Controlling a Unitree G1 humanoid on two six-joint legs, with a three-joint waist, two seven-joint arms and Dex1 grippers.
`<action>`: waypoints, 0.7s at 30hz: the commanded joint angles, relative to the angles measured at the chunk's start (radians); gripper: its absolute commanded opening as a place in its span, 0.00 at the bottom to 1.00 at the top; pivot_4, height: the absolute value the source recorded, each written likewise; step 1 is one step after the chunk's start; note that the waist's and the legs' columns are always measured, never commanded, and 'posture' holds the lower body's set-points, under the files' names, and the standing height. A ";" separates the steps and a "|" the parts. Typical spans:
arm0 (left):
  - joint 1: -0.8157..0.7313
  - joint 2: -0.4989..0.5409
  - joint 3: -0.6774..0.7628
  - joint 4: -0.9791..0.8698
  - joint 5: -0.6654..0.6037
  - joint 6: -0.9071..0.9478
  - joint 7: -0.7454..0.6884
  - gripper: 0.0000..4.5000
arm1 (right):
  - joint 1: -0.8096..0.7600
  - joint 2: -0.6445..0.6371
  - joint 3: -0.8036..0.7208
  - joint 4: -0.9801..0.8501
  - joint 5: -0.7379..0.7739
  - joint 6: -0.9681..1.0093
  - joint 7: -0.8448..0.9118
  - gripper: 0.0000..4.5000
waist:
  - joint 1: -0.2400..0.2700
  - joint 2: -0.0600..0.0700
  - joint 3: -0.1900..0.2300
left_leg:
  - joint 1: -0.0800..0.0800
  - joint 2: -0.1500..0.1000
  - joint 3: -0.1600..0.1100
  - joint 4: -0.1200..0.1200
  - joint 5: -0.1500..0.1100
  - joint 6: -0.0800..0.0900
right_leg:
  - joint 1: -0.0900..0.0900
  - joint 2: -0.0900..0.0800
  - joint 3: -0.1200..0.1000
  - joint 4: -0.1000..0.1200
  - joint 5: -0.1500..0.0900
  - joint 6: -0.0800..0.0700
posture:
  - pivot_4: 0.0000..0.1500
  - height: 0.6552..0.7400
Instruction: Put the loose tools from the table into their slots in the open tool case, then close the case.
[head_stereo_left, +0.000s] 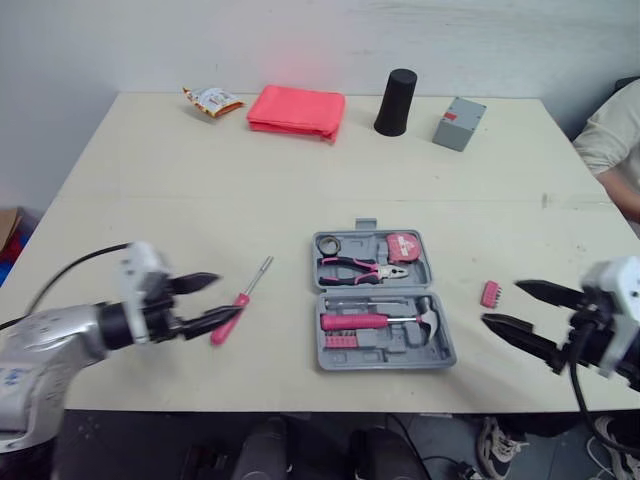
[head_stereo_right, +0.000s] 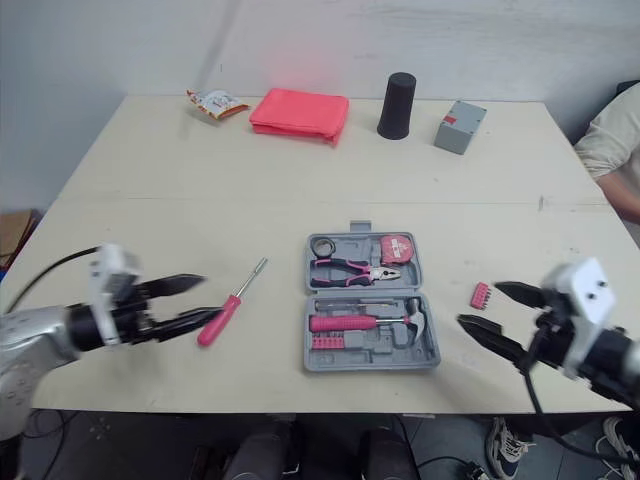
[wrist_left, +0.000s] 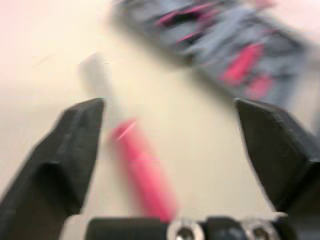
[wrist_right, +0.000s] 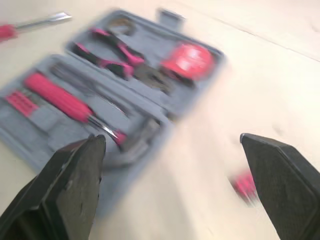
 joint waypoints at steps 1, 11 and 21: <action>0.027 0.013 0.145 0.058 -0.030 -0.031 0.013 0.99 | 0.038 0.026 -0.097 0.031 -0.027 -0.030 0.002 1.00 | 0.000 0.000 0.000 | -0.001 0.000 0.000 -0.001 -0.003 -0.005 | -0.001 0.000 0.001 0.000 0.000 0.000 | 1.00 0.95; 0.063 0.044 0.130 0.129 0.006 -0.156 -0.001 0.99 | 0.079 0.108 -0.090 0.067 -0.093 -0.083 -0.048 1.00 | -0.002 0.000 0.000 | -0.002 0.000 0.006 -0.014 0.002 -0.007 | -0.012 -0.001 0.005 0.000 -0.001 -0.003 | 1.00 0.95; -0.312 0.099 -0.183 -0.040 -0.198 -0.046 -0.116 0.99 | -0.001 0.328 0.132 -0.196 -0.092 0.064 -0.435 1.00 | -0.003 0.000 0.000 | -0.003 0.000 0.007 -0.017 0.010 -0.014 | -0.014 0.000 0.006 0.002 0.000 -0.004 | 1.00 0.95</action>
